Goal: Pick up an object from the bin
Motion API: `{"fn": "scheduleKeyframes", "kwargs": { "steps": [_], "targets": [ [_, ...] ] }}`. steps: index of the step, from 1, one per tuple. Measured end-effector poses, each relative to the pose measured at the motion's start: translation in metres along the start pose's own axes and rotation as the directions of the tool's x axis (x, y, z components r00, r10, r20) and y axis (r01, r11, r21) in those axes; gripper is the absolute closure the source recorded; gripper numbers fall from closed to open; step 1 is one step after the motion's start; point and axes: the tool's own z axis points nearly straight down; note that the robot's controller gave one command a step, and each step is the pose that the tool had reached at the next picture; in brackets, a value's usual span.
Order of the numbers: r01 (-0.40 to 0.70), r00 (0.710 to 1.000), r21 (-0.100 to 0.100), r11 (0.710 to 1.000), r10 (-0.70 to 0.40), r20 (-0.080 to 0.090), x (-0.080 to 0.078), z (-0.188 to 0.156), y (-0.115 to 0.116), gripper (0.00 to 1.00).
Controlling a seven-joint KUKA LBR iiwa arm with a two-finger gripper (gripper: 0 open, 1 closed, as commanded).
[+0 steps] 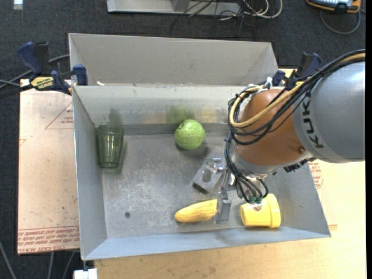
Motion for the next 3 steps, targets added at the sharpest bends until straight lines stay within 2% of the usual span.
{"fn": "scheduleKeyframes", "kwargs": {
  "steps": [1,2,3],
  "targets": [
    [0.051,0.999,0.000,0.999,-0.051,0.004,0.007,0.035,0.008,0.00],
    [-0.027,1.000,-0.001,1.000,0.027,-0.001,0.009,0.073,-0.006,1.00],
    [-0.027,1.000,-0.001,1.000,0.027,-0.001,0.009,0.073,-0.006,1.00]
  ]
}}
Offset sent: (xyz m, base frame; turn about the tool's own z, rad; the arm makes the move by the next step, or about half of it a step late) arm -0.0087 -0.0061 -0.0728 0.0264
